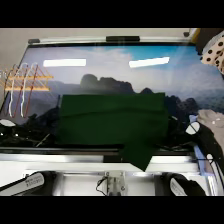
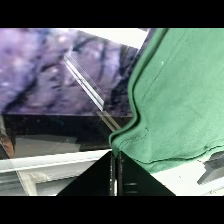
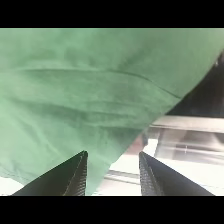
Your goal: Fold the shirts.
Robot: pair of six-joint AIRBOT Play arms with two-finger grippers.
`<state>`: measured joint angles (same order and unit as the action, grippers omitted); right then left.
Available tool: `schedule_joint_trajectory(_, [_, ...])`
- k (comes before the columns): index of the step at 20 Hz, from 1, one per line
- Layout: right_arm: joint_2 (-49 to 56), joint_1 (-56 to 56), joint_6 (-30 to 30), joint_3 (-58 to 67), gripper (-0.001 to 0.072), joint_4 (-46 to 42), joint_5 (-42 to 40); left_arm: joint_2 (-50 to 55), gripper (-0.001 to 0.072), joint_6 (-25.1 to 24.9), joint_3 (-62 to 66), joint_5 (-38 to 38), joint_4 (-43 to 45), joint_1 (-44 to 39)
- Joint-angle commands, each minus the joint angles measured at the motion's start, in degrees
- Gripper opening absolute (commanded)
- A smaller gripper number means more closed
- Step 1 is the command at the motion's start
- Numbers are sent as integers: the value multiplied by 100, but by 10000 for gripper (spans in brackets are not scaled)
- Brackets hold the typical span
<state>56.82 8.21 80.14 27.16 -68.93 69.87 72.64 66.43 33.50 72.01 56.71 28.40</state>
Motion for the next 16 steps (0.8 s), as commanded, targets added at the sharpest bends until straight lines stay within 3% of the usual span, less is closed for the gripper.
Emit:
schedule_joint_trajectory(1, [181, 0, 76, -234, 458, 275, -372, -2, 32, 0, 9, 17, 2, 2])
schedule_joint_trajectory(4, [398, -114, 68, -247, 419, 684, -817, -4, 32, 2, 13, 17, 0, 2])
schedule_joint_trajectory(6, [448, -271, 83, -245, 129, 704, -951, -4, 32, 0, 17, 22, 0, 2])
schedule_joint_trajectory(7, [437, -278, 76, -201, 60, 715, -925, -4, 32, -57, 50, 26, 0, 2])
schedule_joint_trajectory(10, [192, -267, -109, 291, 59, 619, -837, -7, 32, -743, 431, 433, -129, 4])
schedule_joint_trajectory(13, [195, -280, 114, 1217, 58, 299, -846, 0, 31, -715, 1207, 494, -466, -46])
schedule_joint_trajectory(16, [793, -278, 133, 2129, 58, 264, -1213, 151, 30, -350, 2039, 44, -605, -553])
